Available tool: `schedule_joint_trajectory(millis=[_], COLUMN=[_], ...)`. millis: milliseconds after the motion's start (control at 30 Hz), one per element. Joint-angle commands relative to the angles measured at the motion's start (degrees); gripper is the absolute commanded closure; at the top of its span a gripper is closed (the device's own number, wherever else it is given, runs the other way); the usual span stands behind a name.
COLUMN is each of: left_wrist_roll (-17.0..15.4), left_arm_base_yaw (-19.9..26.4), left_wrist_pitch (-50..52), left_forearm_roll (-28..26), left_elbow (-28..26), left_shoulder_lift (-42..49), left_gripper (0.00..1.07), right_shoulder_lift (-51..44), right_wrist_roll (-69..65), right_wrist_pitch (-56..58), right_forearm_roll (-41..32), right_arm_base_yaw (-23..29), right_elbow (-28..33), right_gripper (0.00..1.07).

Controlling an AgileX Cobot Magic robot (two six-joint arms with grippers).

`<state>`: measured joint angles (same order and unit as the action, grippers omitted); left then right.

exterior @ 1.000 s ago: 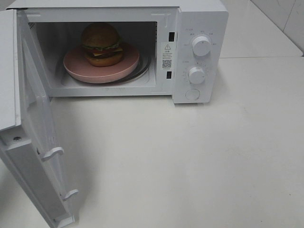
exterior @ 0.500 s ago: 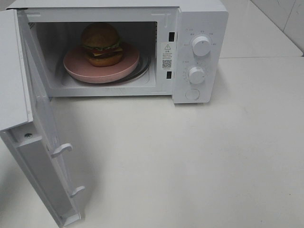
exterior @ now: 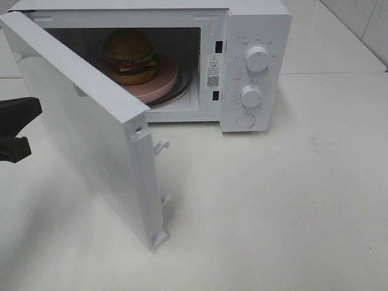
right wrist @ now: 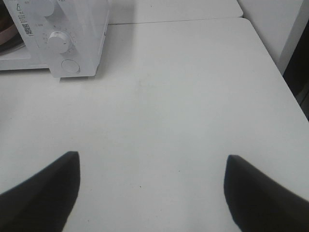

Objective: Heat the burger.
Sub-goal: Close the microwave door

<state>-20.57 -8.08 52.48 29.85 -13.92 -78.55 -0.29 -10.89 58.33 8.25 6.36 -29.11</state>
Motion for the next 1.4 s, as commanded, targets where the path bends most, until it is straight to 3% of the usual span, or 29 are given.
schedule_joint_trajectory(millis=[33, 167, 233, 333, 367, 467, 767, 967, 1400], left_wrist_roll=[-1.5, -2.9, -1.8, -0.3, 1.4, 2.7, 2.7, 2.6, 3.3], left_arm_base_yaw=[-0.7, -2.6, -6.2, -8.0, -9.7, -11.6, -17.6, -19.5, -23.4], left_wrist_pitch=[-0.1, 0.1, -0.2, -0.2, 0.3, 0.2, -0.2, -0.3, -2.4], left_forearm_roll=[-1.1, -1.3, -3.5, -6.8, -10.2, -12.3, -17.1, -17.8, -25.9], left_elbow=[-1.6, -2.3, -3.7, -4.1, -4.1, -4.8, -11.3, -14.4, -23.3], left_shoulder_lift=[-0.6, -2.1, -4.0, -5.0, -5.9, -7.2, -12.7, -15.5, -21.6], left_gripper=[1.07, 1.07, 1.07, 1.07, 1.07, 1.07, 1.07, 1.07, 1.07], right_shoulder_lift=[-1.4, -1.4, -1.4, -1.4, -1.4, -1.4, -1.4, -1.4, -1.4], right_wrist_roll=[-0.3, -0.3, -0.3, -0.3, -0.3, -0.3, -0.3, -0.3, -0.3], right_wrist_pitch=[-0.6, -0.6, -0.6, -0.6, -0.6, -0.6, -0.6, -0.6, -0.6], right_forearm_roll=[0.3, 0.3, 0.3, 0.3, 0.3, 0.3, 0.3, 0.3, 0.3], right_arm_base_yaw=[-0.5, -0.5, -0.5, -0.5, -0.5, -0.5, -0.5, -0.5, -0.5], right_elbow=[0.1, 0.1, 0.1, 0.1, 0.1, 0.1, 0.1, 0.1, 0.1], right_gripper=[0.31, 0.31, 0.31, 0.31, 0.31, 0.31, 0.31, 0.31, 0.31])
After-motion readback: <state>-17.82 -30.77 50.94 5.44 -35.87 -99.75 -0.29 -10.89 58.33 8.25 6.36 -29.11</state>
